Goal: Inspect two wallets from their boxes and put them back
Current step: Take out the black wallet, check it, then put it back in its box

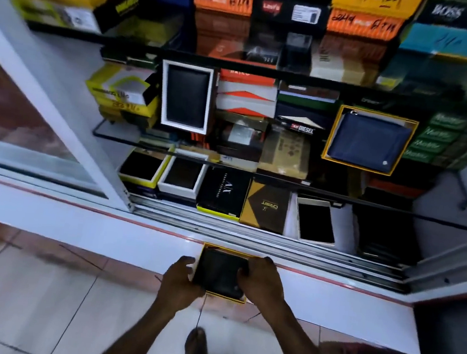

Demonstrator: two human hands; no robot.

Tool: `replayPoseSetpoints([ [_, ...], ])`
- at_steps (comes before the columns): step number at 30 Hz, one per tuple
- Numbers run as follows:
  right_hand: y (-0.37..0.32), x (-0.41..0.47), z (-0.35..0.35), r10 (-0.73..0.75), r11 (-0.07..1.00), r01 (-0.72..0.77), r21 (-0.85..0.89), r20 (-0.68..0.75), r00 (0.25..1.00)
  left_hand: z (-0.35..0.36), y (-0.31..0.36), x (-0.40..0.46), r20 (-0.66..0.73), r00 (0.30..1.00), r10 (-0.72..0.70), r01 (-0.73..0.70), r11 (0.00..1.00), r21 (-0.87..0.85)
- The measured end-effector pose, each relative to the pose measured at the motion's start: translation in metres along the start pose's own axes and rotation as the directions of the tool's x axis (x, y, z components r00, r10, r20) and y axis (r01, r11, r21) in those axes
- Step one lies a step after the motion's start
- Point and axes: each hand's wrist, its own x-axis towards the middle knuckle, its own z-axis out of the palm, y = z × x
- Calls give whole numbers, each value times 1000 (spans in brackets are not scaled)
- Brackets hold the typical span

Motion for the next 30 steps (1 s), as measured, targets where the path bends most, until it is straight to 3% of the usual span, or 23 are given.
replayPoseSetpoints([
  [3,-1,10,6,46,997,-47,65,19,999,7,-3,1,-48,996,82,-79,996,51],
  [7,-4,14,8,142,950,-137,279,1,990,10,-3,-2,-139,973,182,-170,981,94],
  [13,-9,9,1,188,821,-139,553,-32,982,8,-7,1,-102,982,156,-145,983,109],
  [17,-9,-4,-23,140,669,-92,738,-4,990,-4,5,-1,-162,976,146,-151,988,-19],
  [19,-17,-17,-41,92,605,-44,795,-15,996,-17,24,-6,-94,986,139,-150,982,-116],
  [22,-32,-44,-74,-22,589,42,807,-36,999,-33,53,-13,98,986,132,-98,951,-294],
  [25,-41,-70,-112,-147,634,144,760,-64,987,-46,79,-22,125,973,194,-126,901,-414],
  [28,-44,-74,-142,-268,742,370,559,-259,928,-58,98,-34,233,935,268,-92,817,-569],
  [30,-43,-74,-160,-412,750,497,437,-278,868,-60,111,-45,294,901,318,-99,812,-575],
])
